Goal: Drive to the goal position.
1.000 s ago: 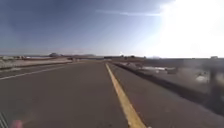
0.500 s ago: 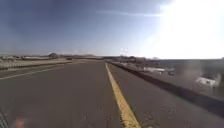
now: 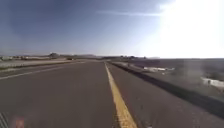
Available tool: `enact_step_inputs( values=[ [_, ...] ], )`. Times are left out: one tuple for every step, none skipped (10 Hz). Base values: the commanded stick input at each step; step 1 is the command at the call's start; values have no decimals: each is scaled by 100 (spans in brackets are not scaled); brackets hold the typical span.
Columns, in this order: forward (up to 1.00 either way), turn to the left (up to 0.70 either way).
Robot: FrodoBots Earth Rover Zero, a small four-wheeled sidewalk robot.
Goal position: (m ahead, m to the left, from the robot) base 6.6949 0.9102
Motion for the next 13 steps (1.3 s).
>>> enact_step_inputs(
  values=[
    [70, 13],
    [70, 27],
    [70, 27],
    [70, 10],
    [70, 0],
    [70, 0],
    [70, 0],
    [70, 0],
    [70, 0],
    [70, 0],
    [70, 0],
    [70, 0],
    [70, 0]
  ],
)
